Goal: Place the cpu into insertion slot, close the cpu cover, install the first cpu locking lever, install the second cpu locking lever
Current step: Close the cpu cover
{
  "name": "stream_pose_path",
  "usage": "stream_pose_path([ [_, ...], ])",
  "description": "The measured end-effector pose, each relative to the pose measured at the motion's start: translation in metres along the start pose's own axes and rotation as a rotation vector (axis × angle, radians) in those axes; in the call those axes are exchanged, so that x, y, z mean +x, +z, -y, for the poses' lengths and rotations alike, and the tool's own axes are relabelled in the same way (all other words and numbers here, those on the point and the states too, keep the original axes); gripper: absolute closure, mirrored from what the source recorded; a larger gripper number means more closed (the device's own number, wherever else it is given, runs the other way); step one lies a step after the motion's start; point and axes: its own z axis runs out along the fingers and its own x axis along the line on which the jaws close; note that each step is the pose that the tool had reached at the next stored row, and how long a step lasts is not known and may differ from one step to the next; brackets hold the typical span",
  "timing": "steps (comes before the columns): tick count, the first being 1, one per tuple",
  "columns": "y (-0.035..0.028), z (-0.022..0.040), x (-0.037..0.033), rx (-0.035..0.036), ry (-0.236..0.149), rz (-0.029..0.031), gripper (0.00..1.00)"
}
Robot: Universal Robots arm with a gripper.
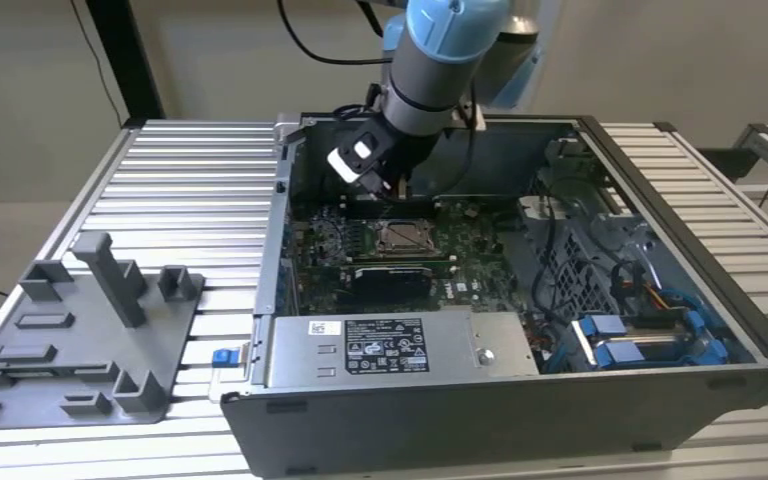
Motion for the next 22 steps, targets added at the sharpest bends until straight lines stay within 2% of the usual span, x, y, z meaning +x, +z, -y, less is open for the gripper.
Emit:
stream_pose_path([
  [3,0.0008,0.0001,-0.0009,-0.0050,0.001,-0.0071,1.00],
  [6,0.0018,0.0023,-0.0017,-0.0090,0.000,-0.0101,1.00],
  [22,0.0040,0.0051,-0.0021,-0.0098,0.000,-0.0102,1.00],
])
